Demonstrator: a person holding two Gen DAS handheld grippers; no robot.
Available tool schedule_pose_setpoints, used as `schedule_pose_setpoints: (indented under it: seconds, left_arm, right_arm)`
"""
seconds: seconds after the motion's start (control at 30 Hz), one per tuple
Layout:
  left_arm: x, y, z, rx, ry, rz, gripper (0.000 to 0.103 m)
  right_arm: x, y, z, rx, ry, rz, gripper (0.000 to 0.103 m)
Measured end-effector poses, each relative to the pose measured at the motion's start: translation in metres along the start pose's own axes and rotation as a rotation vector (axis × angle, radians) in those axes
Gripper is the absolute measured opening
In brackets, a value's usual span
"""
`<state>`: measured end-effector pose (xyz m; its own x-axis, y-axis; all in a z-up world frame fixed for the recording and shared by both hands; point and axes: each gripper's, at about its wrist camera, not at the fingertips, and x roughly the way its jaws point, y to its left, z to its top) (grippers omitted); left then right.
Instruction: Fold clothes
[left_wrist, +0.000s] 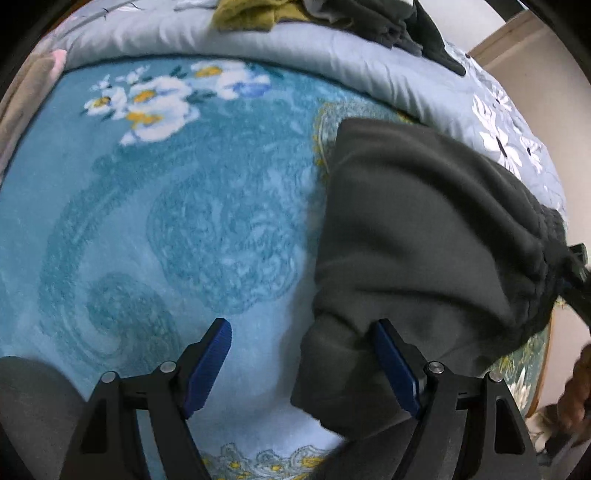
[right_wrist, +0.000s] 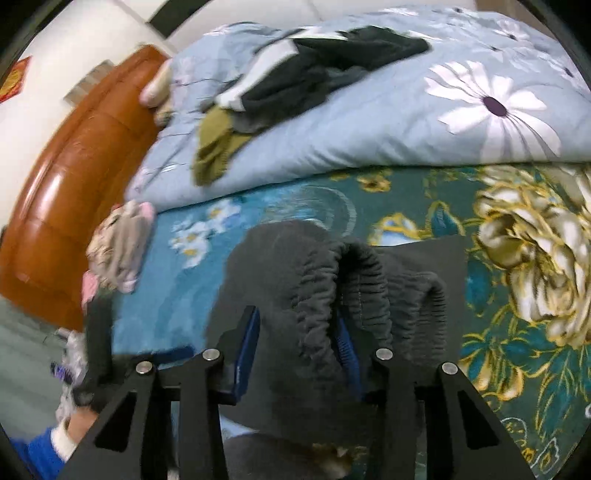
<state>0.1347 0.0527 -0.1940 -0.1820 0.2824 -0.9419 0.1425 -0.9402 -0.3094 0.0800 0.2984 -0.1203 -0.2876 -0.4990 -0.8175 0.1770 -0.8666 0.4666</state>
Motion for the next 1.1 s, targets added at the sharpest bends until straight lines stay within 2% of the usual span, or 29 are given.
schedule_pose_setpoints:
  seconds: [0.03,0.1,0.17,0.2,0.27,0.3,0.37,0.47,0.53,0.6,0.7,0.83,0.93,1.0,1.07,1.1]
  left_arm:
    - [0.0,-0.001,-0.001,0.001,0.0,0.002,0.082]
    - [-0.002,-0.002,-0.001,0.005,-0.003,0.011,0.082]
    - [-0.002,-0.002,0.0,0.005,-0.003,0.008,0.082]
    - [-0.003,-0.002,0.0,0.004,-0.003,0.004,0.082]
    - [-0.006,-0.004,0.001,0.01,-0.007,-0.026,0.082]
    - [-0.009,-0.006,0.0,0.017,-0.014,-0.067,0.082]
    - [-0.011,-0.011,0.0,0.033,-0.021,-0.103,0.082]
    - [-0.009,-0.022,-0.002,0.072,-0.027,-0.105,0.083]
    - [-0.004,-0.02,-0.004,0.072,-0.008,-0.091,0.083]
    - [0.001,-0.018,-0.006,0.072,0.012,-0.076,0.083]
    - [0.001,-0.012,-0.008,0.057,0.023,-0.117,0.083]
    - [-0.014,-0.019,-0.003,0.11,-0.018,-0.168,0.082]
    - [-0.037,-0.02,0.005,0.116,-0.097,-0.233,0.082]
    - [-0.051,-0.023,0.012,0.115,-0.151,-0.27,0.082]
    - [-0.055,-0.029,0.016,0.14,-0.172,-0.26,0.082]
    - [-0.053,-0.037,0.018,0.162,-0.177,-0.247,0.082]
  right_arm:
    - [0.003,-0.003,0.002,0.036,0.0,0.0,0.041]
    - [0.004,-0.005,0.006,0.076,-0.005,-0.011,0.03]
    - [-0.002,0.005,0.009,0.052,-0.024,-0.028,0.02]
    - [-0.008,0.011,0.01,0.026,-0.04,-0.035,0.018]
    - [-0.032,0.018,0.013,-0.004,-0.106,-0.028,0.015]
    - [-0.046,0.019,0.016,-0.003,-0.146,-0.021,0.014]
    - [-0.065,0.009,0.02,0.025,-0.189,-0.022,0.007]
    - [-0.069,-0.015,0.021,0.065,-0.193,-0.047,0.007]
    - [-0.047,-0.041,0.012,0.121,-0.135,-0.106,0.007]
    - [-0.025,-0.074,-0.006,0.239,-0.088,-0.088,0.007]
    - [-0.021,-0.099,-0.025,0.345,-0.117,-0.016,0.007]
    - [-0.029,-0.095,-0.022,0.321,-0.13,-0.033,0.008]
    - [-0.031,-0.088,-0.018,0.29,-0.125,-0.061,0.01]
    - [-0.032,-0.085,-0.017,0.283,-0.114,-0.091,0.018]
    - [-0.038,-0.083,-0.017,0.277,-0.122,-0.123,0.025]
    - [-0.043,-0.081,-0.016,0.269,-0.134,-0.144,0.025]
